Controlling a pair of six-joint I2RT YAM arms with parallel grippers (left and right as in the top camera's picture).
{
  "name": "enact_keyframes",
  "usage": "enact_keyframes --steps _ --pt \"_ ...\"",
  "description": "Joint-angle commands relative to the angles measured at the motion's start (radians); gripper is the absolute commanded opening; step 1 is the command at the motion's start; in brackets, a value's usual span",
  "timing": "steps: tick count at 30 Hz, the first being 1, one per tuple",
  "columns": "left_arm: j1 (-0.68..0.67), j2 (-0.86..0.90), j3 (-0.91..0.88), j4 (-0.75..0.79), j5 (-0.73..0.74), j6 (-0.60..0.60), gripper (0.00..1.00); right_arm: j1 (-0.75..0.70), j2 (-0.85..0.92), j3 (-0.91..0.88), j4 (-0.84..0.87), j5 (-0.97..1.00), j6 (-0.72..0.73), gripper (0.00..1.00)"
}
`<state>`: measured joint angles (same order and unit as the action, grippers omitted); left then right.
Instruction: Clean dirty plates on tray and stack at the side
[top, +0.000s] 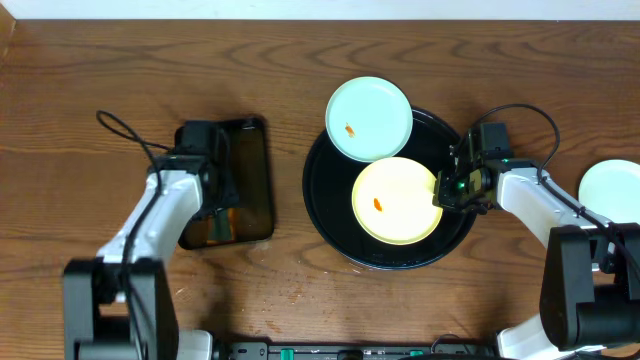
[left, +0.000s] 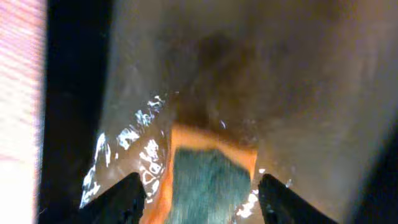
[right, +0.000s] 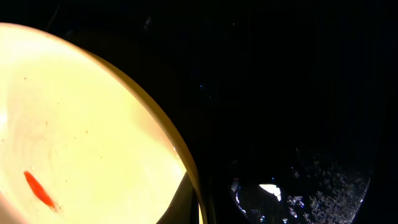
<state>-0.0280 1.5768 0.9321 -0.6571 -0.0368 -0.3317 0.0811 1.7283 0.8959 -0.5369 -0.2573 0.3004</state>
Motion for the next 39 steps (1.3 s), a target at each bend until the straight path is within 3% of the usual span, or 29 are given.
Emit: enact_keyframes --steps 1,8,10,12,16,17,22,23,28,30,34,38,39 --pt "0.004 -0.005 0.009 -0.034 0.000 0.008 0.62 -0.002 0.069 -0.040 -0.024 0.103 0.025 0.01" --pt "0.004 0.008 -0.092 0.043 0.002 -0.040 0.61 -0.002 0.069 -0.040 -0.025 0.103 0.024 0.01" --pt "0.004 0.011 -0.126 0.093 0.002 -0.040 0.55 -0.002 0.069 -0.040 -0.024 0.103 0.025 0.01" --pt "0.004 0.015 -0.161 0.147 0.002 -0.040 0.46 -0.002 0.069 -0.040 -0.024 0.103 0.025 0.01" --pt "0.004 0.020 -0.188 0.203 0.002 -0.040 0.09 -0.002 0.069 -0.040 -0.034 0.102 0.025 0.01" --pt "0.004 0.019 -0.188 0.202 0.003 -0.039 0.08 -0.002 0.069 -0.040 -0.036 0.102 0.025 0.01" --pt "0.004 -0.011 -0.117 0.118 0.003 0.012 0.08 -0.002 0.069 -0.040 -0.039 0.101 0.025 0.01" --pt "0.004 -0.021 -0.097 0.096 0.003 0.026 0.13 -0.002 0.069 -0.040 -0.039 0.099 0.025 0.01" --pt "0.004 -0.069 -0.057 0.050 0.002 0.035 0.62 -0.002 0.069 -0.040 -0.039 0.095 0.025 0.01" --pt "0.004 -0.068 -0.057 0.052 0.002 0.035 0.68 -0.002 0.069 -0.040 -0.039 0.095 0.025 0.01" --pt "0.004 -0.068 -0.057 0.069 -0.002 0.035 0.68 -0.002 0.069 -0.040 -0.040 0.095 0.025 0.01" --pt "0.004 -0.062 -0.064 0.070 -0.007 0.025 0.44 -0.002 0.069 -0.040 -0.044 0.095 0.025 0.01" --pt "0.003 -0.058 -0.072 0.063 0.004 0.012 0.44 -0.002 0.069 -0.040 -0.046 0.095 0.025 0.01"
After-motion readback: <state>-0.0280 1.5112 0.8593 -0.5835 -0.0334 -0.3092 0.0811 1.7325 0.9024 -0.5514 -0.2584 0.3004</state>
